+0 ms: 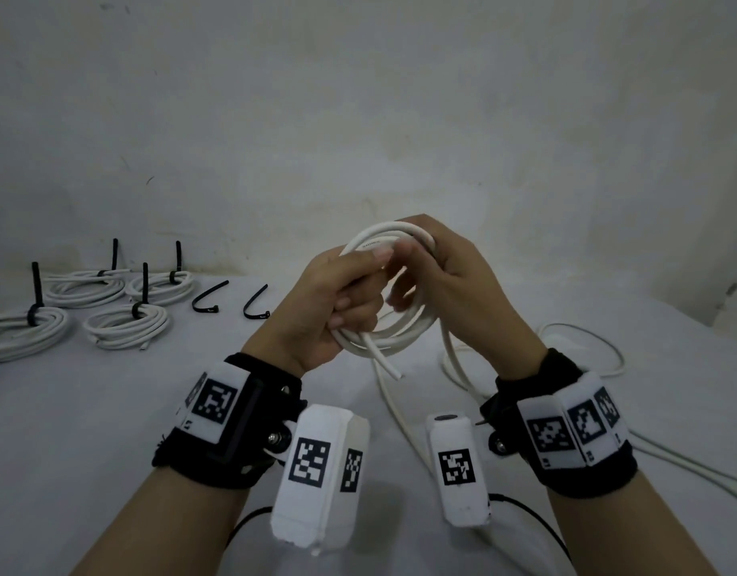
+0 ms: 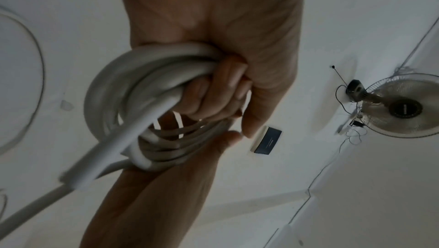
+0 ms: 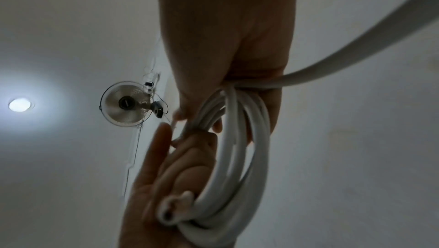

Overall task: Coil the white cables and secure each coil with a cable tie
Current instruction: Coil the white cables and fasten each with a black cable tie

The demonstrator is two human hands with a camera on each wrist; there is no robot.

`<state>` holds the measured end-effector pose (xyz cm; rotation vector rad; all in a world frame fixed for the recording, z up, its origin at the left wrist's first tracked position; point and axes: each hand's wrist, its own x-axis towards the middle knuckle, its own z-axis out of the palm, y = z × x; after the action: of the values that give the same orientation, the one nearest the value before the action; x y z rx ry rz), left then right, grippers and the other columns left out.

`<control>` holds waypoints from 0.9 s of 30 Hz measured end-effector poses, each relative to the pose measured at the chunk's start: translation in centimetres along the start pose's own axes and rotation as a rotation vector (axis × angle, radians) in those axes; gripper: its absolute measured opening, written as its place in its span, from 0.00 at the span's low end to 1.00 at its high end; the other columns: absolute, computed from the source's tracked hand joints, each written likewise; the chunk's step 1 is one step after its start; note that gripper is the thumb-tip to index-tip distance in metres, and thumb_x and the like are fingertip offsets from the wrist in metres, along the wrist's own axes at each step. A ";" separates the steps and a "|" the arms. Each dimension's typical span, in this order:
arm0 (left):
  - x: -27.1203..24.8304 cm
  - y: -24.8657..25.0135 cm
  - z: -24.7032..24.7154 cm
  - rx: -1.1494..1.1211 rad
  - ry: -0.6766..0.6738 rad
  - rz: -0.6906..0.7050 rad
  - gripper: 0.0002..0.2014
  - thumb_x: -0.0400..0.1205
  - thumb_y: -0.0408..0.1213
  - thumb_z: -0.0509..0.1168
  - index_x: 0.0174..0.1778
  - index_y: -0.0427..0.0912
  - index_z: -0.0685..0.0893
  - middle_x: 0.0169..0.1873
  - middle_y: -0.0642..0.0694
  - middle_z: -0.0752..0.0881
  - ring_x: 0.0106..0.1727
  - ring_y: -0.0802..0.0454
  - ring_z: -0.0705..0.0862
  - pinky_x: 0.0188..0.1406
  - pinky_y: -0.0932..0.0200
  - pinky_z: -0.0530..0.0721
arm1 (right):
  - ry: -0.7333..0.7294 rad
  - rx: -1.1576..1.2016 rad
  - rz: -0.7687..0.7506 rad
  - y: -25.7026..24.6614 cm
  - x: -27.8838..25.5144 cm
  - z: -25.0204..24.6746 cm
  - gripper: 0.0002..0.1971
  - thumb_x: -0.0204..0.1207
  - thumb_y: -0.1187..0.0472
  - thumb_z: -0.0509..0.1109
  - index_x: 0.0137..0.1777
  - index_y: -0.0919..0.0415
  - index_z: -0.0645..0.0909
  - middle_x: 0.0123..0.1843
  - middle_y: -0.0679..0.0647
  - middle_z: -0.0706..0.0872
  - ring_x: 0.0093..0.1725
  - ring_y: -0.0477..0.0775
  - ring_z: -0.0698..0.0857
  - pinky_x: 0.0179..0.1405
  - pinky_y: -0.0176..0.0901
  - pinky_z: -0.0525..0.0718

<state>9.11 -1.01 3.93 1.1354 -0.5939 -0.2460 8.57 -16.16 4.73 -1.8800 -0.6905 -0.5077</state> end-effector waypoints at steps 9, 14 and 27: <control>0.2 0.4 -1.0 0.234 0.207 -0.004 0.13 0.69 0.51 0.66 0.27 0.45 0.79 0.20 0.53 0.64 0.18 0.59 0.64 0.19 0.68 0.68 | -0.188 -0.202 -0.007 0.5 -0.3 -0.4 0.25 0.79 0.79 0.55 0.69 0.55 0.74 0.47 0.51 0.82 0.35 0.46 0.88 0.38 0.33 0.84; 0.0 1.3 -0.8 0.308 0.216 -0.087 0.23 0.67 0.60 0.64 0.29 0.40 0.74 0.22 0.49 0.63 0.18 0.58 0.63 0.18 0.68 0.68 | -0.217 -0.159 -0.012 0.2 -0.3 -0.4 0.25 0.79 0.78 0.57 0.70 0.53 0.73 0.46 0.50 0.82 0.36 0.50 0.88 0.41 0.40 0.86; 0.3 0.8 0.0 0.183 0.232 -0.016 0.17 0.79 0.45 0.63 0.26 0.43 0.72 0.23 0.49 0.61 0.16 0.59 0.60 0.18 0.68 0.62 | -0.005 0.400 0.176 0.4 -0.1 0.8 0.18 0.76 0.50 0.68 0.50 0.68 0.80 0.20 0.45 0.69 0.18 0.44 0.68 0.23 0.39 0.76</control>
<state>9.27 -0.76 4.77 1.3242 -0.4074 -0.0725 8.76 -15.60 4.14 -1.5460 -0.5746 -0.2302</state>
